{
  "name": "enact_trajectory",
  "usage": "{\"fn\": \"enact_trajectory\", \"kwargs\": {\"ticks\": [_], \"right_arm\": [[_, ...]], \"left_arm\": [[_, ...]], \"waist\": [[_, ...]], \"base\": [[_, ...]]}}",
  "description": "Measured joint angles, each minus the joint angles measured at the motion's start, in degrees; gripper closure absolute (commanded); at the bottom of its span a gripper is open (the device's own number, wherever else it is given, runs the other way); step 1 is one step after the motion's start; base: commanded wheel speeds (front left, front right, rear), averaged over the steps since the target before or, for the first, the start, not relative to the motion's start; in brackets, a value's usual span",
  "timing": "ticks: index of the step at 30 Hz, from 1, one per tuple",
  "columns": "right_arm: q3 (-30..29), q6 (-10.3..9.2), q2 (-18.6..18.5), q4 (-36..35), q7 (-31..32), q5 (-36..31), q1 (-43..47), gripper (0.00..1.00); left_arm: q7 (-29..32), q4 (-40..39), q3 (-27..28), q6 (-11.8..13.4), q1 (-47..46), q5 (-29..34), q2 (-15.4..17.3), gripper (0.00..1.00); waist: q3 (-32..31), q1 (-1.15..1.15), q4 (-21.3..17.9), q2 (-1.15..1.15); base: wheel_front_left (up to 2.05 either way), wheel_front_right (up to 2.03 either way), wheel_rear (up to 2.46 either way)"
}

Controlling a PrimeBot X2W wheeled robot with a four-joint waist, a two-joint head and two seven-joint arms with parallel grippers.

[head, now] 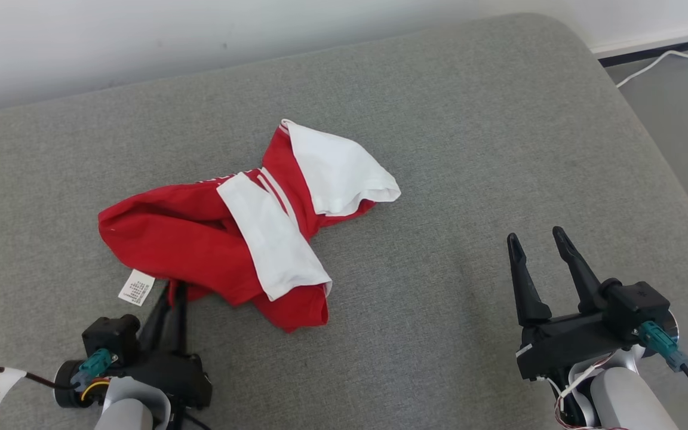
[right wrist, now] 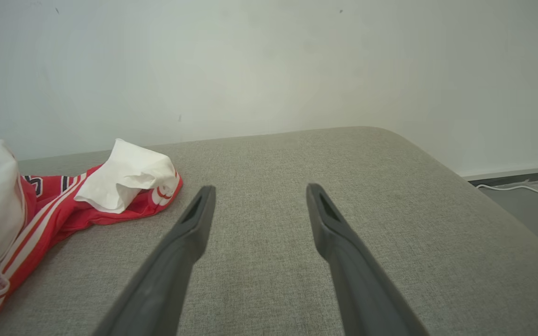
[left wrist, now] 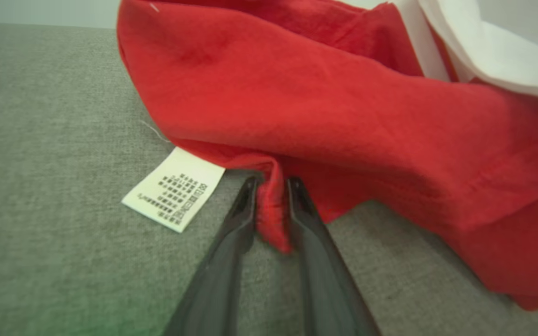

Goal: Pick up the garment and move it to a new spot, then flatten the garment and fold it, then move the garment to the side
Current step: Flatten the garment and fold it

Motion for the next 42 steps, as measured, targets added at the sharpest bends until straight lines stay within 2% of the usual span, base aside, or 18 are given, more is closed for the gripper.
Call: {"fn": "enact_trajectory", "kwargs": {"ticks": [6,15,21,27,28,29,30,35,42], "right_arm": [[-0.6,0.00,0.4,0.4,0.0,0.1,0.0,0.00],[-0.5,0.00,0.5,0.9,0.0,0.5,0.0,0.00],[0.4,0.00,0.4,1.3,0.0,0.5,0.0,0.00],[1.5,0.00,0.4,1.4,0.0,0.8,-0.3,0.00],[1.7,0.00,0.4,1.4,0.0,0.9,-0.3,0.00],[2.0,0.00,0.3,1.5,0.0,1.0,-0.4,0.00],[2.2,0.00,0.3,1.6,0.0,1.0,-0.4,0.00],[2.8,0.00,0.3,1.8,0.0,1.1,-0.4,0.00],[5.5,0.00,-0.2,1.8,0.0,1.0,-1.6,0.00]], "left_arm": [[0.1,-2.0,0.9,-0.6,-0.4,0.9,-0.4,1.00],[0.1,-8.6,6.7,0.1,0.8,2.9,1.2,1.00],[0.1,-9.1,9.1,0.2,-1.0,5.7,6.6,1.00],[0.1,-6.8,9.9,0.1,-4.2,7.9,11.8,1.00],[0.1,-6.2,10.1,0.2,-4.9,8.0,12.5,0.80],[0.1,-5.8,10.3,0.4,-5.3,8.0,13.1,0.38],[0.1,-4.7,10.5,0.4,-5.8,8.0,13.3,0.00],[0.1,-3.5,11.7,1.0,-5.9,6.9,13.0,0.00],[0.1,-7.6,11.4,1.8,-0.1,5.9,7.8,0.00]], "waist": [[0.1,0.00,1.8,0.00],[-0.5,0.01,6.4,0.00],[-1.0,0.01,8.9,0.00],[-1.1,0.00,9.5,0.00],[-0.9,0.00,9.5,0.00],[-0.8,0.00,9.4,0.00],[-0.7,0.01,9.4,0.00],[-0.5,0.00,9.9,0.00],[-0.8,0.00,13.0,0.00]], "base": [[0.00,0.00,0.00],[0.00,0.00,0.00],[0.00,0.00,0.00],[0.00,0.00,0.00],[0.00,0.00,0.00],[0.00,0.00,0.00],[0.00,0.00,0.00],[0.00,0.00,0.00],[0.00,0.00,0.00]]}}
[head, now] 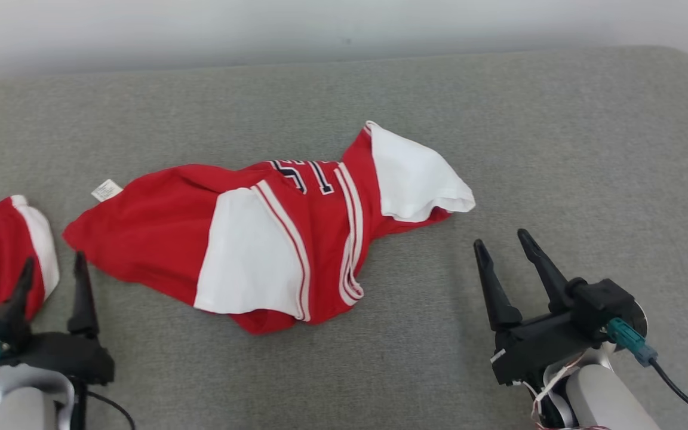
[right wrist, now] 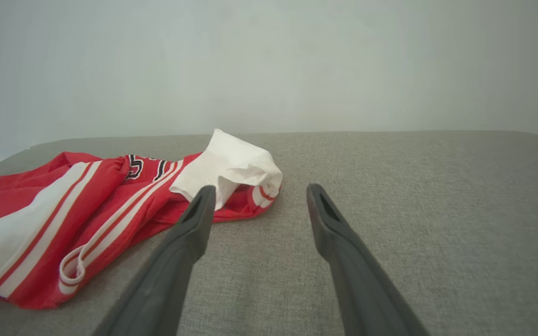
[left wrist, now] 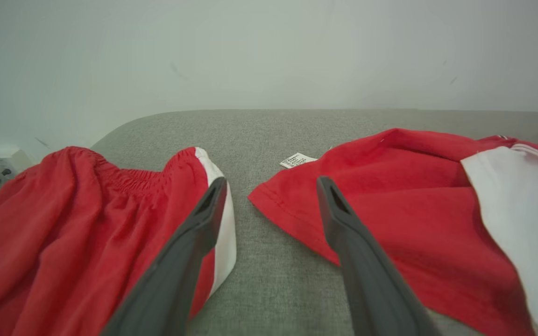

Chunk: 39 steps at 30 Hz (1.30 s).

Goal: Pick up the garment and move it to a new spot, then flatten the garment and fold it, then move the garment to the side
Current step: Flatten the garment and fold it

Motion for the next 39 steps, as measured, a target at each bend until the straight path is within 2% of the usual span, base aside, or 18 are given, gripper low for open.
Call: {"fn": "enact_trajectory", "kwargs": {"ticks": [3,10,16,24,31,39], "right_arm": [[1.9,0.00,-0.2,0.1,0.0,0.0,-0.8,0.00],[12.1,0.00,-1.0,1.8,0.0,0.4,-5.0,0.00],[21.2,0.00,-1.9,5.9,0.0,2.6,-9.3,0.00],[30.2,0.00,-2.4,11.7,0.0,4.4,-13.6,0.00],[34.6,0.00,-2.2,16.9,0.0,3.8,-17.5,0.00],[34.9,0.00,-0.7,23.4,0.0,1.1,-20.6,0.00]], "left_arm": [[0.0,-1.1,0.0,-0.5,1.5,-0.3,-1.3,0.00],[0.0,-4.3,-0.8,-1.0,6.7,-0.8,-5.8,0.00],[0.0,-5.6,-1.6,-1.3,9.0,-1.3,-7.2,0.00],[0.0,-6.0,-3.0,-1.0,10.7,-2.2,-7.8,0.00],[0.0,-5.9,-4.2,-0.5,11.1,-4.5,-7.8,0.00],[0.0,-5.8,-5.9,0.1,11.0,-6.4,-7.9,0.00]], "waist": [[-0.1,0.00,1.3,0.00],[-0.6,0.00,6.6,0.00],[-0.8,0.00,11.8,0.00],[-0.6,0.00,18.2,0.00],[0.0,0.00,21.8,0.00],[1.2,0.00,23.3,0.00]], "base": [[0.00,0.00,0.00],[0.00,0.00,0.00],[0.00,0.00,0.00],[0.00,0.00,0.00],[0.00,0.00,0.00],[0.00,0.00,0.00]]}}
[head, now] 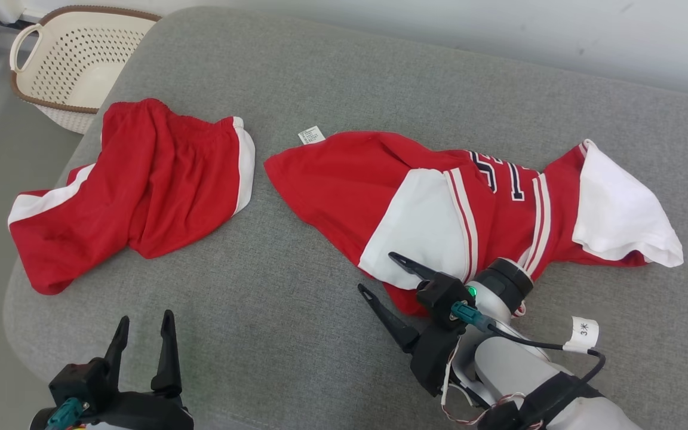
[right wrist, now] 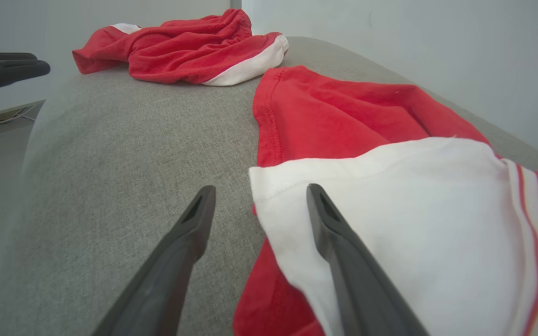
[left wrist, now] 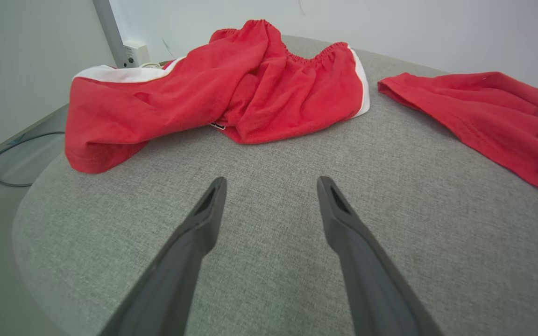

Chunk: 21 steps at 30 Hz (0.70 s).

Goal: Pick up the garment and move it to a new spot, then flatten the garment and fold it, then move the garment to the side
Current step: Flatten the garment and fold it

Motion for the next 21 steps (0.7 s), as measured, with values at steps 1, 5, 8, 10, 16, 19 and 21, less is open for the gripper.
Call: {"fn": "enact_trajectory", "kwargs": {"ticks": [1,5,8,10,16,19,21], "right_arm": [[-0.2,0.00,0.1,0.6,0.0,-0.5,-0.3,0.00],[-1.7,0.00,0.9,3.2,0.0,-2.9,-0.7,0.00],[-2.8,0.00,1.5,4.0,0.0,-3.7,-0.8,0.00],[-3.7,0.00,1.7,4.2,0.0,-4.0,-0.8,0.00],[-6.1,0.00,1.9,5.6,0.0,-6.1,-0.7,0.00],[-7.4,0.00,2.1,6.5,0.0,-7.1,-0.6,0.00],[-8.4,0.00,2.2,7.1,0.0,-7.7,-0.6,0.07]], "left_arm": [[0.0,0.0,-0.3,0.1,0.0,-0.4,0.0,0.00],[0.0,0.0,-1.1,0.5,0.0,-1.2,0.0,0.00],[0.0,0.0,-1.4,0.7,0.0,-1.6,0.0,0.00],[0.0,-0.1,-1.5,1.0,0.0,-1.8,0.0,0.00],[0.0,-0.2,-1.8,1.4,0.3,-2.3,0.0,0.00],[0.0,-0.1,-2.0,1.6,0.7,-2.7,0.0,0.00],[0.0,-0.1,-2.2,1.7,0.7,-2.8,0.0,0.00]], "waist": [[0.1,0.00,0.2,0.00],[0.5,0.00,0.8,0.00],[0.7,0.00,1.2,0.00],[0.9,0.00,1.3,0.00],[0.9,0.00,1.3,0.00],[0.9,0.00,1.2,0.00],[1.0,0.00,1.1,0.00]], "base": [[0.00,0.00,0.00],[0.00,0.00,0.00],[0.00,0.00,0.00],[0.00,0.00,0.00],[0.00,0.00,0.00],[0.00,0.00,0.00],[0.00,0.00,0.00]]}}
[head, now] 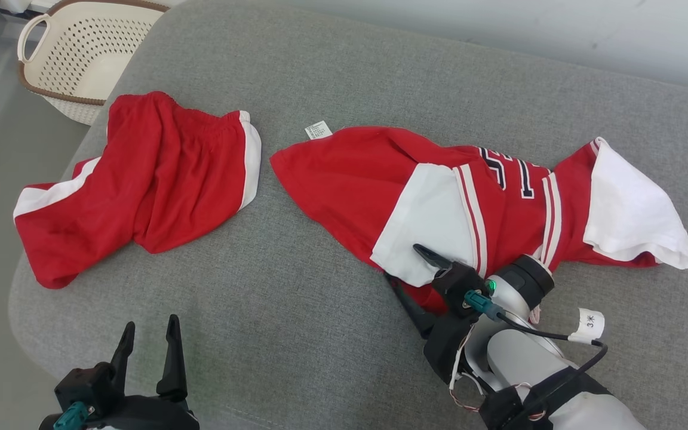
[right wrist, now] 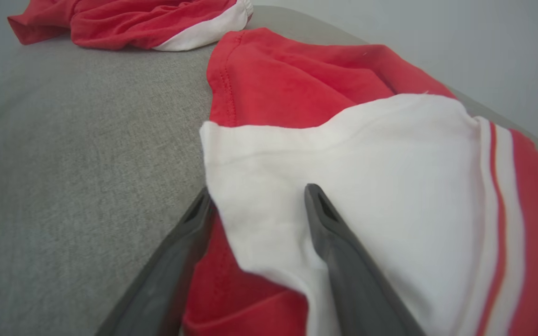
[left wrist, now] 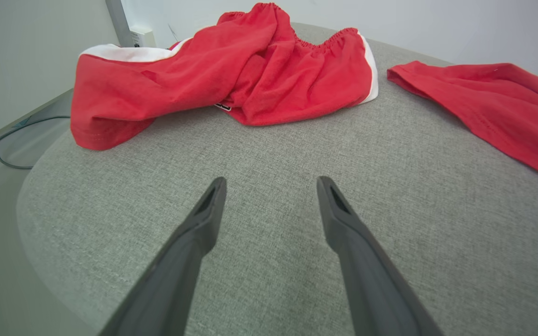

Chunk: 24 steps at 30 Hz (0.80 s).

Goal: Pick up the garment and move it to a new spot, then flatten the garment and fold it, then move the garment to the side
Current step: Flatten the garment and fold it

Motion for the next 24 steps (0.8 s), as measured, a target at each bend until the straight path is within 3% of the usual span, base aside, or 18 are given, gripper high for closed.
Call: {"fn": "enact_trajectory", "kwargs": {"ticks": [1,2,3,7,11,14,15,16,24], "right_arm": [[-0.8,0.00,0.2,0.2,0.0,-0.2,0.0,0.15],[-1.2,0.00,0.3,0.3,0.0,-0.6,0.0,0.42],[-1.5,0.00,0.4,0.3,0.0,-0.6,0.1,0.52],[-2.5,0.00,0.7,-0.1,0.0,-1.0,0.3,0.53],[-3.2,0.00,0.7,-1.0,0.0,-1.0,1.0,0.45],[-3.9,0.00,0.7,-1.1,0.0,-1.0,1.6,0.56],[-4.2,0.00,0.6,-1.2,0.0,-1.0,1.6,0.73],[-4.6,0.00,0.6,-1.5,0.0,-1.0,1.6,1.00],[-9.7,0.00,-0.1,-10.1,0.0,-0.4,2.7,1.00]], "left_arm": [[0.0,0.0,-0.1,0.0,0.0,-0.1,0.0,0.00],[0.0,0.0,-0.1,-0.1,0.0,-0.1,0.0,0.00],[0.0,0.0,-0.1,-0.2,-0.1,-0.1,0.0,0.00],[0.0,0.0,0.0,-0.2,-0.1,0.0,0.0,0.00],[0.0,0.1,0.3,-0.3,0.0,0.0,0.0,0.00],[0.0,0.2,0.3,-0.4,0.0,0.0,0.0,0.00],[0.0,0.3,0.4,-0.5,0.0,0.0,0.0,0.00],[0.0,0.3,0.4,-0.5,0.0,0.0,0.0,0.00],[0.0,0.2,1.0,-0.7,0.0,0.3,0.0,0.00]], "waist": [[0.0,0.00,-0.1,0.00],[0.0,0.00,-0.1,0.00],[0.0,0.00,-0.1,0.00],[-0.1,0.00,-0.3,0.00],[-0.3,0.00,-0.5,0.00],[-0.5,0.00,-0.6,0.00],[-0.6,0.00,-0.7,0.00],[-0.7,0.00,-0.7,0.00],[-1.3,0.00,-1.8,0.00]], "base": [[0.00,0.00,0.00],[0.00,0.00,0.00],[0.00,0.00,0.00],[0.00,0.00,0.00],[0.00,0.00,0.00],[0.00,0.00,0.00],[0.00,0.00,0.00],[0.00,0.00,0.00],[0.00,0.00,0.00]]}}
